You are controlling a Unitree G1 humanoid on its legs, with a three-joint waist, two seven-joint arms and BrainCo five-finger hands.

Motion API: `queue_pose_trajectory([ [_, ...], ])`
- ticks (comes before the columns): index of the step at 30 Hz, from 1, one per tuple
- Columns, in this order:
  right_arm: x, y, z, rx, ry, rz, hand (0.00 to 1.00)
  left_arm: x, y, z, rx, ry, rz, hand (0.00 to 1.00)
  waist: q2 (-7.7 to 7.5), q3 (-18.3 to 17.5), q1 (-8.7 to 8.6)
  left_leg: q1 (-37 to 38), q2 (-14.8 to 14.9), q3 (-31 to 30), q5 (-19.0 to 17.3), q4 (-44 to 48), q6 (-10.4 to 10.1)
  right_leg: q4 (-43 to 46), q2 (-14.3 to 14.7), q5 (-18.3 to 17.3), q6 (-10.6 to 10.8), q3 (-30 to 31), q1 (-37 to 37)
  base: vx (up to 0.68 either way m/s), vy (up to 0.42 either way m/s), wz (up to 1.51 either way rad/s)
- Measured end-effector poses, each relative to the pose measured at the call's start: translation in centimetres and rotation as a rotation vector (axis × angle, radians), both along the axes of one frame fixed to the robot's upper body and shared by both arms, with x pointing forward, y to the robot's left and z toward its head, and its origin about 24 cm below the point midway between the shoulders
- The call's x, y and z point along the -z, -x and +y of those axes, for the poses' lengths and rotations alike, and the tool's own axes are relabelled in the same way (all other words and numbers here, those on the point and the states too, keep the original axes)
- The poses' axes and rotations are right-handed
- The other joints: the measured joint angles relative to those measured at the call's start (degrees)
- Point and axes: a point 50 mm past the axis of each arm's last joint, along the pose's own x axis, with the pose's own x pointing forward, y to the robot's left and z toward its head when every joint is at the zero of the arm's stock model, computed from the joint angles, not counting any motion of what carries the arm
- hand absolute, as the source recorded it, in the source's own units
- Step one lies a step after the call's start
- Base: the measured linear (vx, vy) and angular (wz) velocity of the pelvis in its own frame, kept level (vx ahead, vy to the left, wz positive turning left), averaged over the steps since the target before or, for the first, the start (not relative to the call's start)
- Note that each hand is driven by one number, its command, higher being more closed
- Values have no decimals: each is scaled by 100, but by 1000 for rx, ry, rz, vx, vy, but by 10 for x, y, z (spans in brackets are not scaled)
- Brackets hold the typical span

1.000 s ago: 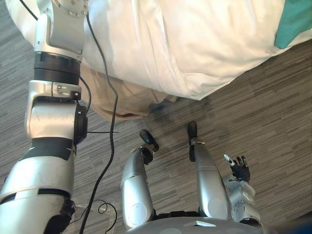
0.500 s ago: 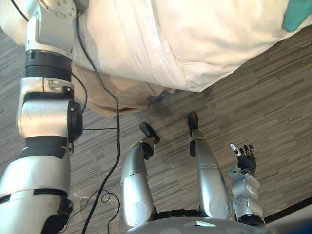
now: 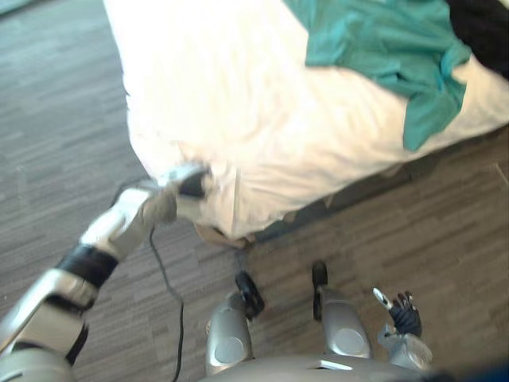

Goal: Tidy the bed and pick cloth on bed and put in laundry

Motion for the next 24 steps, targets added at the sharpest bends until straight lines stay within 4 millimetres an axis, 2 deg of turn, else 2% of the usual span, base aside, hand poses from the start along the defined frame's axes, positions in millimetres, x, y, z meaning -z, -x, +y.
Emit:
queue_pose_trajectory([
  [2, 7, 12, 0, -1, -6, 57, 0, 13, 22, 5, -21, 25, 61, 0, -27, -211, 71, 236, -112, -23, 90, -285, -36, -174, -31, 0, 0, -38, 224, 118, -22, 17],
  [5, 18, 30, 0, -11, -35, 152, 0, 7, 49, 14, -86, 140, 72, 0, -71, -471, 89, 509, -254, -174, 237, -646, -73, -417, -64, 2, -2, -220, 577, 106, -13, 26],
  [8, 26, 43, 2, -13, -70, 217, 0, 1, 67, 20, -139, 236, 80, 0, -123, -754, 164, 690, -323, -294, 327, -909, -113, -570, -59, 5, -5, -319, 783, 86, -8, 20],
  [10, 31, 54, 1, 10, -96, 253, 0, 2, 79, 19, -180, 308, 71, 0, -133, -906, 281, 793, -390, -429, 415, -1134, -129, -622, -59, 5, -6, -395, 919, 37, -2, 30],
  [11, 32, 57, 0, 19, -103, 262, 0, 4, 82, 18, -197, 336, 70, 0, -135, -957, 282, 799, -413, -489, 453, -1198, -128, -649, -67, 5, -6, -465, 951, 18, 4, 43],
  [17, 36, 73, -2, 152, -169, 273, 0, 28, 117, 17, -392, 545, 102, 0, -172, -1164, 424, 1015, -528, -807, 680, -1636, -105, -678, -77, 6, -8, -808, 1226, 18, 11, 34],
  [21, 37, 80, -1, 256, -211, 260, 0, 47, 148, 23, -669, 705, 43, 0, -168, -1248, 597, 1190, -586, -907, 731, -1825, -92, -678, -92, 1, -11, -881, 1382, 6, 20, 14],
  [24, 37, 78, -2, 269, -220, 248, 0, 69, 169, 20, -876, 795, 44, 0, -186, -1276, 632, 1239, -604, -912, 721, -1918, -113, -670, -104, -15, -36, -918, 1410, -25, 10, 4],
])
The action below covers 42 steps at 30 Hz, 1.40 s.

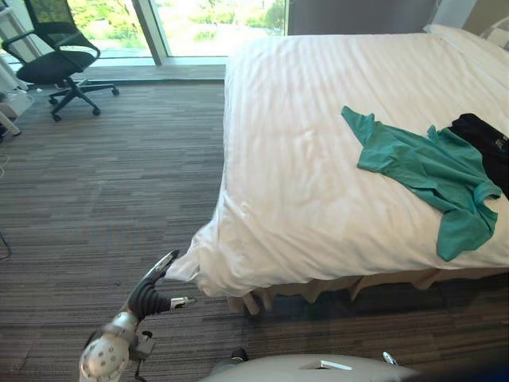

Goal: Tidy the bed and pick cloth on bed and put in laundry

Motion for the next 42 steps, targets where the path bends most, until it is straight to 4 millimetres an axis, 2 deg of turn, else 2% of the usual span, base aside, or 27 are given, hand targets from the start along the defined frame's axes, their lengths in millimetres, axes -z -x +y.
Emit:
queue_pose_trajectory([
  [3, -1, -2, 0, 38, 1, -19, 0, 22, 16, -11, -153, 95, 57, 0, -16, 2, 1, 94, -5, 98, 40, -87, 8, -14, -27, -46, -24, -5, 9, -38, -5, -17],
  [6, -3, -5, 1, 87, 12, -20, 0, 30, 17, -24, -256, 115, 61, 0, -39, -3, -57, 150, -1, 128, 61, -89, -7, -63, -26, -98, 12, -23, 73, -37, -30, -9],
  [11, -11, -11, -10, 148, 68, -39, 0, 34, 2, -49, -297, 196, 19, 0, -57, 8, -73, 159, 2, 135, 93, -89, -12, -65, -28, -124, 60, -24, 80, 0, 0, 0],
  [15, -23, -23, -26, 236, 132, -104, 0, 24, -15, -71, -245, 288, -50, 0, -77, 13, -117, 151, 1, 140, 110, -87, -38, -92, -28, -116, 74, -26, 82, 8, 0, 0],
  [18, -36, -33, -39, 293, 194, -161, 0, 21, -24, -79, -229, 354, -83, 0, -100, 22, -169, 145, 1, 146, 121, -86, -31, -124, -26, -108, 88, -26, 92, 47, -2, -1],
  [20, -50, -42, -48, 318, 256, -209, 0, 20, -26, -79, -239, 388, -101, 0, -137, 48, -223, 146, 1, 156, 120, -85, -20, -138, -25, -103, 96, -25, 95, 48, -3, -2],
  [24, -90, -60, -73, 343, 435, -325, 0, 22, -24, -77, -280, 450, -110, 0, -196, 168, -229, 226, 2, 168, 73, -65, -25, -143, -26, -90, 118, -24, 169, 48, 3, -3],
  [25, -116, -71, -82, 322, 535, -401, 0, 24, -21, -74, -312, 474, -109, 0, -222, 225, -223, 288, 4, 173, 36, -72, -32, -138, -27, -91, 119, -26, 216, 34, 6, -5],
  [27, -145, -82, -87, 292, 651, -474, 0, 28, -18, -73, -337, 503, -99, 0, -238, 245, -213, 306, 5, 182, 2, -82, -34, -121, -31, -99, 131, -31, 222, 10, 2, -3],
  [30, -179, -94, -88, 262, 787, -563, 0, 34, -14, -72, -374, 548, -82, 0, -266, 278, -182, 316, 8, 134, -15, -73, -25, -39, -39, -107, 143, -73, 227, 56, 5, 9],
  [31, -184, -98, -86, 256, 803, -586, 0, 38, -11, -71, -382, 549, -65, 0, -262, 279, -184, 319, 8, 129, -20, -59, -24, -25, -42, -107, 143, -100, 227, 73, 8, 11],
  [33, -205, -114, -78, 204, 862, -665, 0, 53, -1, -71, -421, 557, 16, 0, -257, 293, -197, 322, 7, 105, -27, -47, -24, 31, -59, -107, 143, -222, 226, 71, 2, 7],
  [34, -210, -118, -75, 192, 873, -692, 0, 56, 2, -71, -431, 560, 31, 0, -259, 298, -195, 319, 7, 89, -39, -33, -25, 48, -61, -107, 143, -236, 227, 69, -2, 12],
  [36, -235, -132, -61, 108, 943, -795, 0, 62, 10, -71, -440, 557, 75, 0, -256, 319, -185, 316, 7, -29, -111, 49, -18, 86, -84, -107, 143, -367, 303, 77, -6, 21],
  [37, -241, -136, -57, 86, 961, -824, 100, 63, 12, -70, -441, 555, 82, 0, -252, 323, -180, 316, 7, -42, -134, 72, -14, 112, -92, -107, 144, -392, 317, 79, 4, 24],
  [39, -265, -152, -45, 4, 1016, -952, 100, 69, 19, -70, -443, 550, 124, 0, -233, 357, -81, 297, -7, -169, -251, 222, 6, 193, -143, -110, 148, -547, 390, 74, 15, 23],
  [42, -283, -169, -33, -115, 1062, -1066, 100, 74, 25, -73, -423, 543, 165, 0, -251, 360, 40, 130, -46, -369, -322, 360, 42, 244, -197, -109, 150, -741, 383, 79, 21, 38],
])
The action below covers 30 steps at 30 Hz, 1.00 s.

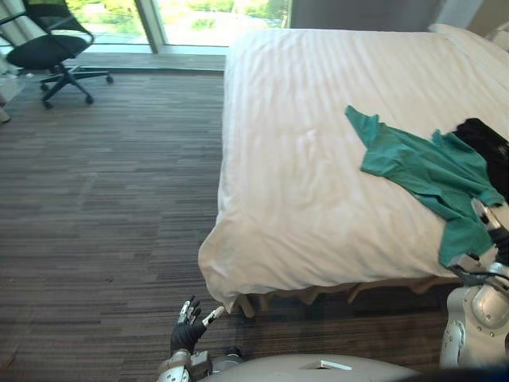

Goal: Tidy the bed and pick cloth on bed and put in laundry

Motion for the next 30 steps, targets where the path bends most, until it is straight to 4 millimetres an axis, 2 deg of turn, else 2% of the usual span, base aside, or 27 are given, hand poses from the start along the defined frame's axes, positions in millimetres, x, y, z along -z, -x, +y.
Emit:
queue_pose_trajectory([
  [5, -26, -33, 28, -225, 94, -101, 100, 2, 8, 3, 0, -5, 26, 0, -47, 24, 175, -417, -130, -595, -64, 277, 103, 1, -98, 55, 83, -535, 13, 93, 8, 60],
  [9, -30, -61, 45, -353, 132, -99, 100, -4, 6, 5, -9, -6, -5, 0, -150, 103, 335, -630, -240, -1030, -90, 437, 146, 3, -135, 102, 129, -876, 114, 114, -6, 62],
  [12, -31, -88, 81, -535, 147, -83, 100, -9, -5, 5, 21, -24, -45, 0, -151, 157, 466, -760, -273, -1298, -93, 488, 155, 39, -106, 197, 103, -972, 106, 125, -10, 43],
  [14, -33, -94, 99, -616, 159, -95, 100, -13, -17, 5, 34, -35, -78, 0, -133, 333, 571, -814, -266, -1436, -92, 586, 160, 234, -97, 205, 91, -1083, 84, 121, -33, 39],
  [15, -33, -97, 108, -657, 157, -97, 100, -14, -23, 5, 22, -32, -97, 0, -89, 432, 590, -815, -236, -1553, -88, 605, 165, 454, -105, 198, 85, -1121, 40, 107, -39, 47],
  [16, -34, -98, 115, -690, 160, -103, 100, -16, -29, 4, 10, -27, -118, 0, -4, 522, 605, -820, -160, -1665, -82, 618, 175, 679, -126, -46, 20, -1148, -47, 80, -41, 56],
  [17, -35, -97, 130, -756, 144, -122, 100, -20, -40, 5, -22, -31, -163, 0, 7, 615, 628, -946, -117, -1825, -81, 666, 177, 276, -20, -400, -78, -1173, -177, 42, -50, 57],
  [19, -36, -95, 144, -811, 111, -146, 100, -26, -53, 12, -60, -51, -211, 0, -107, 795, 658, -1138, -200, -1943, -81, 848, 176, -312, -15, -144, -199, -1209, -341, 21, -100, 56],
  [20, -33, -94, 153, -843, 95, -144, 100, -30, -62, 13, -93, -48, -240, 0, -157, 938, 661, -1340, -295, -2095, -113, 1057, 127, -401, -48, 84, -115, -1416, -387, 18, -176, 58],
  [25, -12, -84, 185, -970, 66, -65, 100, -30, -61, 3, -144, -9, -250, 0, 85, 1173, 714, -1652, -68, -2318, -166, 1166, 37, -218, 139, 42, -183, -1685, -622, -2, -80, 21],
  [27, -4, -83, 195, -1006, 41, -35, 100, -33, -63, 2, -141, -9, -264, 0, 143, 1225, 700, -1804, -60, -2292, -165, 1204, 34, -66, 87, -11, -228, -1687, -830, -7, 40, -10],
  [30, 14, -79, 212, -1065, 3, 40, 100, -35, -67, 0, -137, -7, -285, 0, 204, 1519, 710, -1885, -94, -2143, -167, 1358, 37, 343, -107, -174, -262, -1683, -1045, -33, 63, -16],
])
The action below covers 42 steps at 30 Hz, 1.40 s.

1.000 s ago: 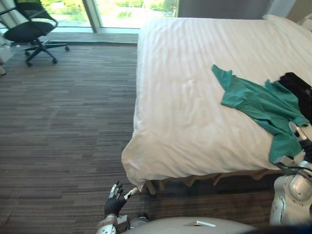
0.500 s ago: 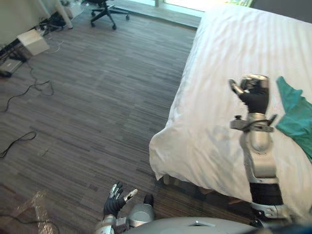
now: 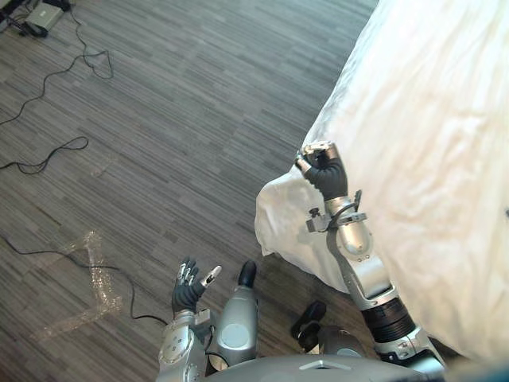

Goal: Tidy the bed and pick cloth on bed and put in laundry

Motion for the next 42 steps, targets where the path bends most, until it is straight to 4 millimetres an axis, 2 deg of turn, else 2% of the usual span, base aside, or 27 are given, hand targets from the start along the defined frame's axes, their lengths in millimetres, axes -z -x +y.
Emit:
queue_pose_trajectory([
  [2, 11, 5, 12, -55, 28, 40, 100, -2, -2, -1, 4, -1, -16, 0, 20, 66, -17, -208, -15, 28, -1, 106, 1, 218, -76, -73, -24, 27, -262, -55, 54, -9],
  [5, 17, 11, 33, -147, 52, 60, 100, -4, -8, -7, 29, 6, -34, 0, 70, 423, -18, -454, 24, 181, -8, 293, -4, 588, -176, -205, -71, 177, -654, -92, 21, -21],
  [7, 12, 12, 42, -181, 44, 45, 100, -6, -13, -9, 40, 7, -52, 0, 103, 553, -20, -738, 63, 294, -9, 408, -4, 831, -225, -263, -136, 302, -1057, -145, 6, -34],
  [11, 0, 0, 52, -210, 86, -6, 100, -16, -32, -17, 85, 5, -119, 0, 247, 762, -60, -1528, 99, 380, -27, 691, -34, 1451, -375, -411, -195, 474, -2032, -145, 10, -13],
  [13, -7, -7, 52, -195, 94, -28, 100, -22, -42, -19, 102, 2, -154, 0, 312, 810, -75, -1952, 67, 379, -24, 822, -44, 1792, -506, -525, -237, 500, -2511, -139, 8, 14],
  [15, -12, -25, 43, -128, 106, -29, 100, -27, -50, -23, 136, -20, -179, 0, 371, 925, -92, -2332, 20, 369, 17, 942, -82, 2087, -646, -608, -241, 515, -2943, -124, -1, 13],
  [19, -9, -45, 25, -19, 104, 13, 100, -30, -55, -32, 239, -121, -172, 0, 385, 935, -121, -2673, 23, 448, 48, 1048, -88, 2262, -698, -614, -250, 621, -3364, -41, 5, -5],
  [23, 12, -51, 25, 18, 74, 127, 100, -49, -69, -39, 284, -156, -253, 0, 400, 943, -164, -2679, 29, 535, 47, 1069, -88, 2262, -711, -604, -248, 677, -3396, 12, 7, -4],
  [25, 36, -53, 20, 51, 77, 240, 100, -58, -76, -41, 288, -156, -292, 0, 392, 939, -148, -2653, 52, 738, 50, 1070, -84, 2226, -706, -524, -242, 835, -3458, 19, 28, -23],
  [27, 60, -53, 8, 107, 50, 367, 100, -59, -78, -42, 290, -156, -298, 0, 392, 939, -151, -2610, 89, 900, 54, 1069, -78, 2110, -658, -402, -256, 957, -3470, 21, 48, -40],
  [28, 83, -52, -13, 211, -26, 494, 100, -58, -78, -43, 293, -154, -295, 0, 391, 939, -174, -2537, 128, 1039, 58, 1066, -71, 1995, -615, -276, -261, 1029, -3422, 34, 68, -52],
  [29, 107, -46, -41, 336, -90, 609, 100, -56, -78, -44, 299, -150, -285, 0, 386, 936, -230, -2417, 142, 1182, 60, 1066, -67, 1875, -588, -172, -240, 1148, -3333, 34, 77, -58],
  [30, 123, -40, -66, 426, -110, 674, 100, -53, -79, -45, 302, -146, -274, 0, 376, 933, -278, -2317, 164, 1306, 60, 1064, -66, 1784, -561, -79, -218, 1226, -3256, 23, 68, -46],
  [31, 132, -34, -83, 481, -111, 706, 100, -51, -79, -45, 303, -143, -265, 0, 368, 928, -329, -2247, 178, 1384, 60, 1064, -66, 1712, -544, -27, -215, 1278, -3199, 11, 70, -48],
  [32, 147, -21, -111, 571, -119, 761, 100, -46, -80, -46, 306, -131, -246, 0, 350, 920, -407, -2068, 201, 1505, 51, 1028, -52, 1568, -502, 70, -197, 1352, -3057, 5, 59, -59],
  [33, 160, -7, -131, 635, -116, 811, 100, -41, -80, -47, 306, -122, -223, 0, 292, 888, -476, -1853, 238, 1625, 18, 937, 2, 1418, -420, 153, -179, 1471, -2921, -4, 53, -60],
  [34, 166, 1, -138, 658, -115, 836, 100, -38, -79, -47, 308, -114, -212, 0, 260, 864, -514, -1738, 253, 1690, 18, 881, 3, 1350, -390, 196, -181, 1519, -2848, -6, 33, -59],
  [36, 191, 36, -154, 725, -132, 947, 100, -25, -76, -49, 301, -61, -163, 0, 144, 598, -670, -1412, 331, 1766, -15, 676, 36, 1099, -229, 277, -136, 1589, -2581, -4, 0, -37],
  [37, 198, 45, -155, 735, -135, 978, 100, -22, -76, -49, 298, -45, -149, 0, 98, 519, -691, -1324, 352, 1801, -16, 635, 35, 1047, -201, 283, -127, 1597, -2516, 8, -30, -28],
  [38, 209, 63, -159, 760, -140, 1034, 100, -15, -73, -50, 295, -23, -118, 0, 19, 357, -698, -1148, 399, 1869, -26, 575, 20, 955, -135, 284, -125, 1606, -2378, 9, -42, -26],
  [39, 218, 83, -164, 790, -147, 1083, 100, -1, -68, -49, 285, 3, -59, 0, -5, 174, -718, -986, 445, 1887, -62, 528, 5, 850, -61, 282, -121, 1602, -2192, 12, -42, -25],
  [40, 223, 92, -164, 803, -160, 1109, 100, 9, -63, -47, 269, 18, -16, 0, -25, 69, -729, -896, 463, 1901, -72, 480, 3, 799, -30, 280, -120, 1598, -2109, 33, -34, -16],
  [42, 236, 123, -166, 855, -185, 1194, 100, 49, -40, -25, 106, 82, 187, 0, -96, -223, -824, -463, 511, 1982, -69, 284, -10, 603, 66, 256, -83, 1588, -1702, 73, -33, -14],
])
